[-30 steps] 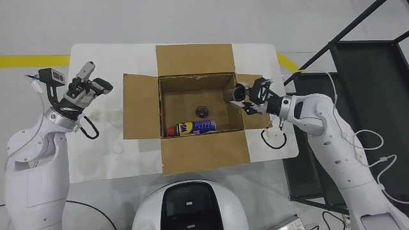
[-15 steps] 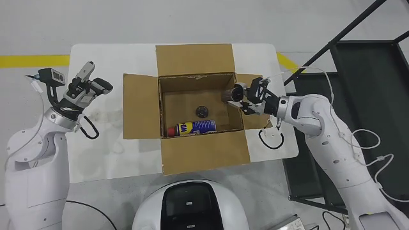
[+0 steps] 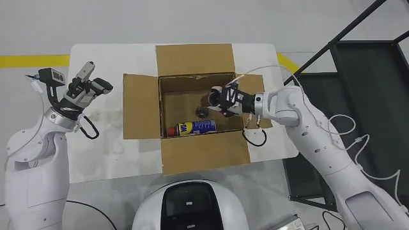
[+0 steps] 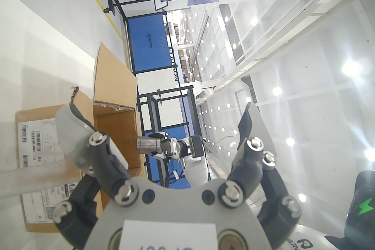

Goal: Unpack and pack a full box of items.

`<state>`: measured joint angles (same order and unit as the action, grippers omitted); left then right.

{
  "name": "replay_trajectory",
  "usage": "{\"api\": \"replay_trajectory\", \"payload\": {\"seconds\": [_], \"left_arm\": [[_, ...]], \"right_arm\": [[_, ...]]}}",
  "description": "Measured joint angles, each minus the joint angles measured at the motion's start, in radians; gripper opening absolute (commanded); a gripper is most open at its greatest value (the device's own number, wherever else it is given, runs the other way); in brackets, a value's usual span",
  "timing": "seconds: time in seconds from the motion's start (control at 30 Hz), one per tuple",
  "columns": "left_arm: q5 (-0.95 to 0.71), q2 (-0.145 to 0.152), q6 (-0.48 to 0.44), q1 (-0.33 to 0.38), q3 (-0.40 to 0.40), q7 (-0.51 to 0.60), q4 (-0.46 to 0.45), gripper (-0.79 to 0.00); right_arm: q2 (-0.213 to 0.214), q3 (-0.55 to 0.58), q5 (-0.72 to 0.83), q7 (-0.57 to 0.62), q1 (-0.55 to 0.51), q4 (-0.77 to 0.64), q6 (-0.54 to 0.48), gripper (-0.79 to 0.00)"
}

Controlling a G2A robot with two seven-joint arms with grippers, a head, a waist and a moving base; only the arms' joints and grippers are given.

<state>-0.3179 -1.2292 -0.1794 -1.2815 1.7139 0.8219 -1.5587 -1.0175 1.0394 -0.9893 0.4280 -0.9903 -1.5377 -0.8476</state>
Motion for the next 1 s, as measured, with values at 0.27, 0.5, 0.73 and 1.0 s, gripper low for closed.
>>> {"api": "replay_trajectory", "payload": {"seconds": [0.27, 0.5, 0.73, 1.0], "left_arm": [[0.0, 0.0, 0.0, 0.0, 0.0, 0.0, 0.0, 0.0], [0.0, 0.0, 0.0, 0.0, 0.0, 0.0, 0.0, 0.0], [0.0, 0.0, 0.0, 0.0, 0.0, 0.0, 0.0, 0.0], [0.0, 0.0, 0.0, 0.0, 0.0, 0.0, 0.0, 0.0]], "right_arm": [[-0.108, -0.281, -0.012, 0.015, 0.23, 0.242, 0.096, -0.785], [-0.183, -0.404, -0.017, 0.013, 0.342, 0.437, 0.123, -0.785], [-0.242, -0.475, -0.034, -0.002, 0.404, 0.573, 0.124, -0.785], [-0.301, -0.529, -0.052, -0.036, 0.445, 0.694, 0.115, -0.785]]}}
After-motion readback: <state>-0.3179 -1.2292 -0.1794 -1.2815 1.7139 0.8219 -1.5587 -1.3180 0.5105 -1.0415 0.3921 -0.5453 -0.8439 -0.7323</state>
